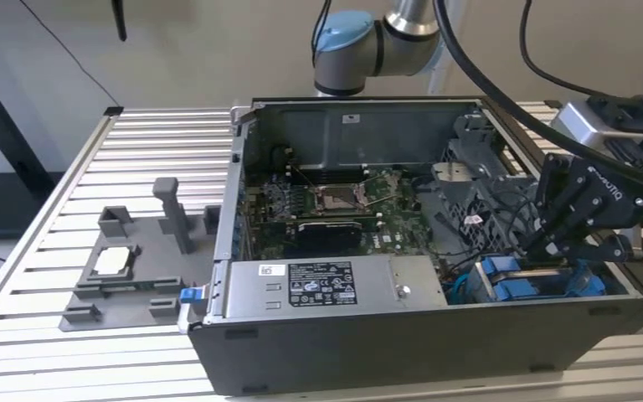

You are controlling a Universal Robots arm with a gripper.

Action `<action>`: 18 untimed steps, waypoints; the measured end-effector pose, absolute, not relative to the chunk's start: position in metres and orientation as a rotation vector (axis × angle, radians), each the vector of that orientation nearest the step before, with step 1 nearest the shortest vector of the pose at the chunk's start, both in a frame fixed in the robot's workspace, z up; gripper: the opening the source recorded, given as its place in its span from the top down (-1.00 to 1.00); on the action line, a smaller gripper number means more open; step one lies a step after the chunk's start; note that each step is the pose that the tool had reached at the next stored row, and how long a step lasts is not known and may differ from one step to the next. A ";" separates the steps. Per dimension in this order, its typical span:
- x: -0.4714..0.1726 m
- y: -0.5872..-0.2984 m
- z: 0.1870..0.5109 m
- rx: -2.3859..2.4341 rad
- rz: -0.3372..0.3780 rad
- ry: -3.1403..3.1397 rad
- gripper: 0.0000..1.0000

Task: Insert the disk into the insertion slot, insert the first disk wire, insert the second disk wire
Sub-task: 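Insert the second disk wire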

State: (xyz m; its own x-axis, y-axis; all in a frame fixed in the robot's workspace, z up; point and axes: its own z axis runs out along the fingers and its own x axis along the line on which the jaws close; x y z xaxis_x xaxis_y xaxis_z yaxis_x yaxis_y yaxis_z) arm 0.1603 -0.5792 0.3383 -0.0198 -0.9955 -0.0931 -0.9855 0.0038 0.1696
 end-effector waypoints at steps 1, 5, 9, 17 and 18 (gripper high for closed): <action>0.160 -0.579 0.339 2.161 -0.288 -2.187 0.69; 0.160 -0.579 0.338 2.161 -0.288 -2.187 0.69; 0.160 -0.579 0.335 2.161 -0.287 -2.187 0.69; 0.160 -0.579 0.334 2.161 -0.288 -2.187 0.69; 0.160 -0.579 0.334 2.161 -0.288 -2.187 0.69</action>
State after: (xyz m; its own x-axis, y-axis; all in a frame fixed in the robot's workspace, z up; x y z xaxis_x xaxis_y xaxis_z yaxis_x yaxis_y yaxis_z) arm 0.1603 -0.5792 0.3341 -0.0199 -0.9955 -0.0923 -0.9855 0.0040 0.1695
